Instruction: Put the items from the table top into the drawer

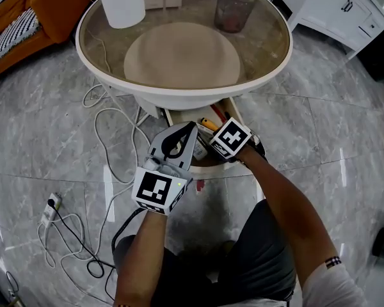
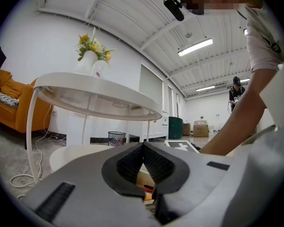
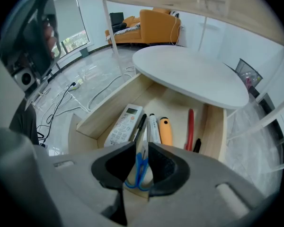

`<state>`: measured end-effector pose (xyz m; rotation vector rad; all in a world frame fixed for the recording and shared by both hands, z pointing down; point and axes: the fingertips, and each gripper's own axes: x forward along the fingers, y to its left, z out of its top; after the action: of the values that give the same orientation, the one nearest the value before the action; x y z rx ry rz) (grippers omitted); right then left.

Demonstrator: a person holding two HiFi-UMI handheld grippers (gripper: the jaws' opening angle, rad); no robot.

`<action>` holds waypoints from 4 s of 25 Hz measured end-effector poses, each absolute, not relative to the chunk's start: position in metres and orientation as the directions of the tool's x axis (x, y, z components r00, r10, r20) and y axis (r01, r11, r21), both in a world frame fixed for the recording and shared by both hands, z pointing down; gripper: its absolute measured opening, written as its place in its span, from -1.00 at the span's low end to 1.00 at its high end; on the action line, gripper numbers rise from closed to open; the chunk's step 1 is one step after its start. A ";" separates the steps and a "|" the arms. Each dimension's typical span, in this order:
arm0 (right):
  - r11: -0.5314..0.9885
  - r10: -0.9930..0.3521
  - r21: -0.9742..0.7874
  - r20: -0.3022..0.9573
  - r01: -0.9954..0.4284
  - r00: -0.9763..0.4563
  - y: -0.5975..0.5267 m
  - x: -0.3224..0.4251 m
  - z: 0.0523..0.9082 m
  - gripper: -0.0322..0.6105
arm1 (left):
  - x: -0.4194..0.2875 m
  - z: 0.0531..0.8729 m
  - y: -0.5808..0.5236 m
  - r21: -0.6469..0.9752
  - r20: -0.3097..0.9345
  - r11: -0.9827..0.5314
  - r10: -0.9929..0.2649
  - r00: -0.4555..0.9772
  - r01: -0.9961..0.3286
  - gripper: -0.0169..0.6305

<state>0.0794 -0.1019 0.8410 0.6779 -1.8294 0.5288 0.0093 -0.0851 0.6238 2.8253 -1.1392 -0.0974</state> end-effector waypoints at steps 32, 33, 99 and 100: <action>0.828 -0.561 0.089 0.089 -0.554 -0.823 -0.055 0.026 0.512 -0.89 | 0.010 0.522 -0.058 0.046 -0.085 -0.770 -0.638 0.765 -0.636 -0.95; 0.828 -0.560 0.099 0.088 -0.552 -0.824 -0.055 0.025 0.505 -0.89 | 0.010 0.513 -0.059 0.038 -0.091 -0.770 -0.637 0.765 -0.637 -0.95; 0.771 -0.636 0.020 -0.017 -0.636 -0.772 0.032 0.024 -0.013 -0.90 | 0.009 -0.023 0.039 0.038 -0.078 -0.744 -0.668 0.740 -0.668 -0.95; 0.772 -0.635 0.019 -0.018 -0.635 -0.773 0.034 0.024 -0.013 -0.90 | 0.008 -0.023 0.041 0.038 -0.078 -0.743 -0.669 0.740 -0.668 -0.95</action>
<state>0.0237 0.0343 -0.0134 1.0625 -2.9668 -0.0382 0.0084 0.0408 -0.0229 2.9233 -1.1229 -0.1353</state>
